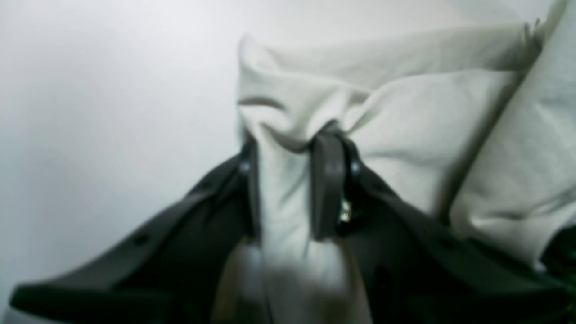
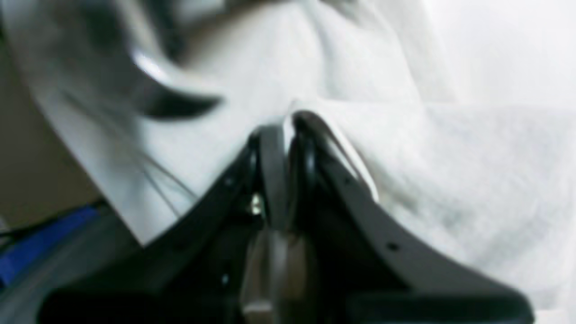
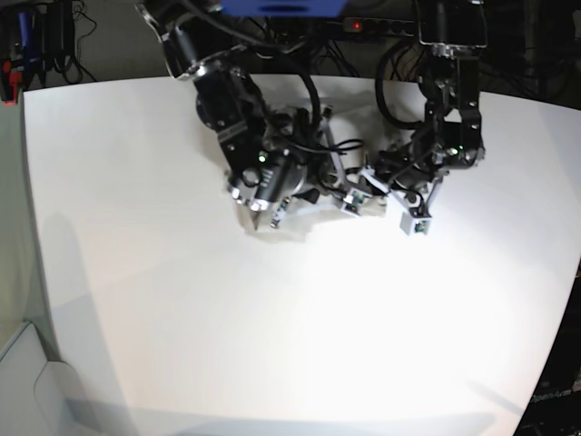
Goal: Layout the t-shirt on the table in an organized manner, then fold the t-shirt properly
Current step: 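Lift the bundle with both grippers and fold it over toward the left gripper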
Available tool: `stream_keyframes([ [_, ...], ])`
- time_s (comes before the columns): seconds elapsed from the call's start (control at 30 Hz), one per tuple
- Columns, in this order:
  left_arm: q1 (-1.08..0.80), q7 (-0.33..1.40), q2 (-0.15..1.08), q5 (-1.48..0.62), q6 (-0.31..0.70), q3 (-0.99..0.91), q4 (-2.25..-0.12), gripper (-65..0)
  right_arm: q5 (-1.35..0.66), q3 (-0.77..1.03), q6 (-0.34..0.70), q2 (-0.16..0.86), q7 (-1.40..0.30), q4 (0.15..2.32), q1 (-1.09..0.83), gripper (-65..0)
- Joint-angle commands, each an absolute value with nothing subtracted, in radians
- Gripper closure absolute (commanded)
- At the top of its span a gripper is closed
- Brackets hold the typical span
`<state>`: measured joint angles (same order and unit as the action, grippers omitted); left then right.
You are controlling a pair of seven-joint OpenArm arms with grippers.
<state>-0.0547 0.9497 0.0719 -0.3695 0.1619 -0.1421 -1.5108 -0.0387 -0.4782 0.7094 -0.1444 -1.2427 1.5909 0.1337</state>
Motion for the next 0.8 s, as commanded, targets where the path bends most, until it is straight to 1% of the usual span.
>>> stream_keyframes([
  [0.0, -0.05, 0.964, 0.077, -0.363, 0.157, -0.142, -1.521, -17.7, -0.074, -0.478, 0.698, -0.157, -1.221, 1.607, 0.173, 0.0],
  [0.17, -0.05, 0.964, 0.07, -0.364, 0.157, -0.162, -1.578, -17.7, -0.147, -0.479, 0.698, -0.157, -1.225, 1.607, 0.199, 0.0],
  [0.33, -0.051, 0.966, 0.028, -0.364, 0.162, -0.266, -1.673, -17.7, -0.151, -0.479, 0.698, -0.157, -1.219, 1.609, 0.199, 0.0],
  [0.6, -0.065, 0.974, 0.042, -0.364, 0.159, -0.294, -1.755, -17.7, -0.151, -0.478, 0.698, -0.157, -1.219, 1.613, 0.2, 0.0],
  [0.67, -0.076, 1.033, 0.053, -0.358, 0.157, -0.351, -1.779, -17.6, -0.151, -0.478, 0.698, -0.157, -1.219, 1.615, 0.2, 0.0],
  [0.77, -0.059, 1.167, 0.053, -0.348, 0.157, -0.432, -1.764, -17.1, -0.151, -0.478, 0.698, -0.157, -1.219, 1.615, 0.202, 0.0],
])
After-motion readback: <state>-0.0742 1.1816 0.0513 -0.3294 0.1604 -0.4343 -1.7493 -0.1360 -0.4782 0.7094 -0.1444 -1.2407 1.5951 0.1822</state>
